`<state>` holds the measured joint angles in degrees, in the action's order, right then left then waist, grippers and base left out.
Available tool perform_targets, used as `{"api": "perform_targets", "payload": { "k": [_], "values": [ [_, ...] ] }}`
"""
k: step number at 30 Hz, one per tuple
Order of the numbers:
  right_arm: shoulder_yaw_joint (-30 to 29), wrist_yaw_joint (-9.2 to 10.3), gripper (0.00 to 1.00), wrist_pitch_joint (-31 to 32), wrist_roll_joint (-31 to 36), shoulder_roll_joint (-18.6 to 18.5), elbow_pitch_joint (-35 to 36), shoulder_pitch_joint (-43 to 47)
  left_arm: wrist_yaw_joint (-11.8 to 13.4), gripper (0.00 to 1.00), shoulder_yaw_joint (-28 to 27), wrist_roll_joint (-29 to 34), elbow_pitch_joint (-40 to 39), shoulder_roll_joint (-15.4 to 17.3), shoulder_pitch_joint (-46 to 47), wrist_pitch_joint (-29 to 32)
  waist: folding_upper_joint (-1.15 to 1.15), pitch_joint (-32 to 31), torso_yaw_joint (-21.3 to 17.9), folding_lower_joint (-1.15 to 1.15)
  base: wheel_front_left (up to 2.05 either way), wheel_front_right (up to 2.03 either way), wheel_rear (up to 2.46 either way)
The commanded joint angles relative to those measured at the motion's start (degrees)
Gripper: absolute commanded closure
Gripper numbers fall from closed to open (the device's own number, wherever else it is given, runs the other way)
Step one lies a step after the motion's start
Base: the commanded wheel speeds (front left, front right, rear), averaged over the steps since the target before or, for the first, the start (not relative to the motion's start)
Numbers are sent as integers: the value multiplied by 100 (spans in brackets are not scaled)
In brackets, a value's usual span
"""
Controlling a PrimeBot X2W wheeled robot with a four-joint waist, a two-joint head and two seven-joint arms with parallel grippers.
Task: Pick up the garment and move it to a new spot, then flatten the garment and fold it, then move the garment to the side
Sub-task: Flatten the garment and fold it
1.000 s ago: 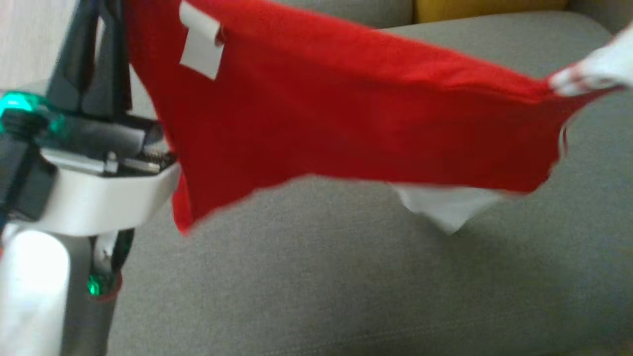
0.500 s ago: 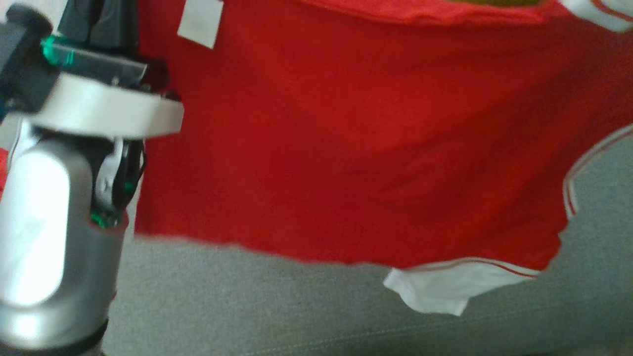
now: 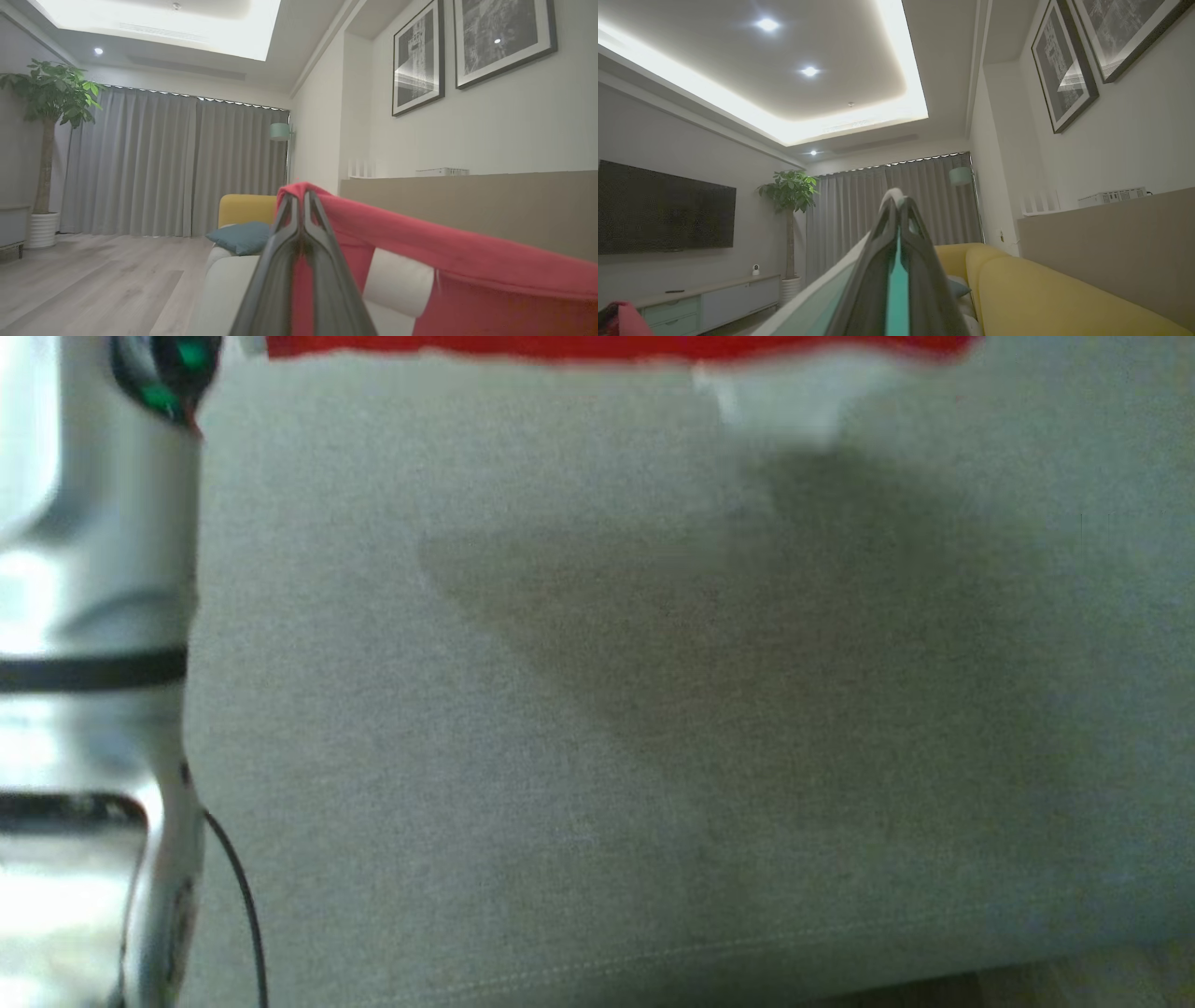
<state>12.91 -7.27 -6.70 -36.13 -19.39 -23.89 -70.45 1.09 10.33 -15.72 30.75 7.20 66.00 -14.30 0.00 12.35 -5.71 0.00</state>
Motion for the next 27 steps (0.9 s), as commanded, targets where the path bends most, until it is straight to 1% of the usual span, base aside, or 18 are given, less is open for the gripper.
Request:
{"api": "perform_targets", "payload": {
  "k": [1,4,7,11,14,17,20,24,27],
  "values": [
    [78,-22,100,-74,-94,126,-8,-160,-12,100,-153,13,-20,181,256,-31,0,165,-31,0,0,0,0],
    [520,-22,100,-263,-299,284,-851,-552,-13,100,-242,-17,751,81,544,-62,0,443,-51,0,0,0,0],
    [921,-22,100,-366,-538,481,-1606,-660,-31,100,-289,-42,1481,-23,603,-67,0,697,-49,0,0,0,0],
    [1320,-22,100,-479,-921,735,-2384,-538,-48,100,-375,-161,2309,-196,471,-68,0,1004,-27,0,0,0,0],
    [1563,-22,100,-556,-1190,858,-2764,-365,-84,100,-443,-259,2730,-290,296,-69,0,1174,-15,0,0,0,0],
    [1801,-22,100,-630,-1429,886,-2952,-177,-138,100,-510,-323,2947,-341,139,-69,0,1290,-13,0,0,0,0],
    [1965,-22,100,-729,-1692,853,-2924,55,-135,100,-565,-304,2975,-362,-32,-69,0,1343,-21,0,0,0,0],
    [2197,-22,100,-813,-1994,679,-2545,689,-143,100,-651,-209,2772,-371,-464,-69,0,1263,-16,0,0,0,0],
    [2100,-22,100,-826,-2187,448,-2066,1333,-161,100,-671,-93,2577,-380,-980,-69,0,1133,-15,0,0,0,0]
  ]
}}
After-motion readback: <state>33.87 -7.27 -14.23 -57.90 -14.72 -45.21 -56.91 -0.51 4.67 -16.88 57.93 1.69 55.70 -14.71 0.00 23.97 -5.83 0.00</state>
